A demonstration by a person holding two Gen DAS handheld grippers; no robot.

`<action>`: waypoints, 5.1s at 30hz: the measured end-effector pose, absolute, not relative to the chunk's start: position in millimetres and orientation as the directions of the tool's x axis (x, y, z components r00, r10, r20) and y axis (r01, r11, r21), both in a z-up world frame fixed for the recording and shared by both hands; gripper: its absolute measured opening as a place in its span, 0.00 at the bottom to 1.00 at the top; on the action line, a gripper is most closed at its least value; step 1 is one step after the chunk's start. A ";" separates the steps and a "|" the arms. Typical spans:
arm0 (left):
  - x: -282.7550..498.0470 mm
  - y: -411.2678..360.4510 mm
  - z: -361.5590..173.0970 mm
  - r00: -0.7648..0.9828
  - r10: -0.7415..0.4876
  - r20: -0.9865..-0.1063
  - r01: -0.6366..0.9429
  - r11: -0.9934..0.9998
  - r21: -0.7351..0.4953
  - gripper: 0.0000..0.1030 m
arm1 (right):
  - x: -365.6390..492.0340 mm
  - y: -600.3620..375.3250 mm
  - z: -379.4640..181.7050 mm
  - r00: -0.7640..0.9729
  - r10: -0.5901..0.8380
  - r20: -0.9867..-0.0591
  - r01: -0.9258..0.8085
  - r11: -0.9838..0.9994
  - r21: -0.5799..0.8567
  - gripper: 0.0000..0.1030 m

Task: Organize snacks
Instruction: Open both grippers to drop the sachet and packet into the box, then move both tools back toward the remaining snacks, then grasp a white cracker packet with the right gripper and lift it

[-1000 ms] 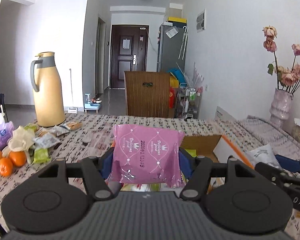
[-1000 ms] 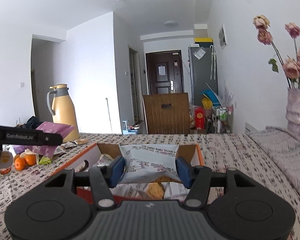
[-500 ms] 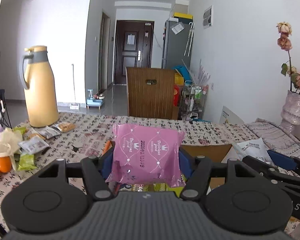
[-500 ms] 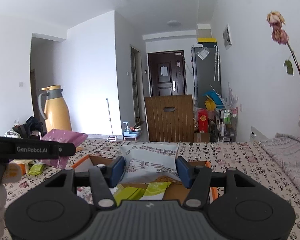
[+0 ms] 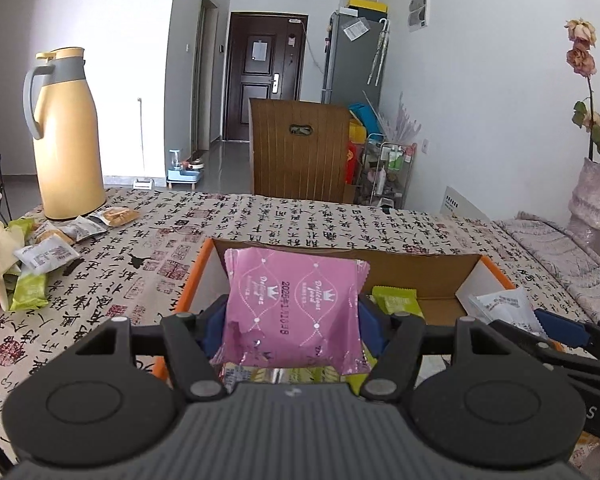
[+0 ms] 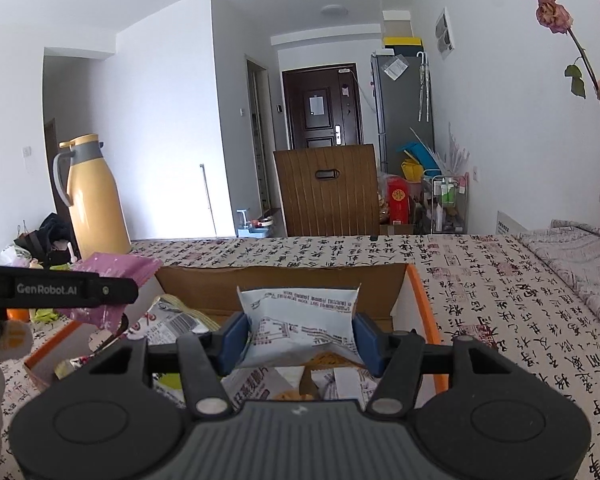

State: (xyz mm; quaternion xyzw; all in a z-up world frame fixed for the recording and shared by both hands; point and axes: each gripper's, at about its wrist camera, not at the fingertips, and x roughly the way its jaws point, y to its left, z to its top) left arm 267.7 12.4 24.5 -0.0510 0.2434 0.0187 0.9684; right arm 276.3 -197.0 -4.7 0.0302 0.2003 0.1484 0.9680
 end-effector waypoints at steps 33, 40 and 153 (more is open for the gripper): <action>244.4 16.0 49.1 0.925 0.063 -0.376 -0.118 0.985 -0.123 1.00 | 258.5 -200.6 9.8 0.913 0.249 -0.324 -0.222 0.968 0.117 1.00; 229.0 13.4 62.3 0.933 0.066 -0.354 -0.114 0.987 -0.117 1.00 | 241.6 -202.3 24.2 0.918 0.248 -0.308 -0.229 0.969 0.098 1.00; 148.8 39.5 -33.1 0.810 0.032 -0.586 -0.083 0.995 -0.061 1.00 | 147.4 -242.3 -31.9 0.851 0.148 -0.504 -0.137 0.989 0.059 0.15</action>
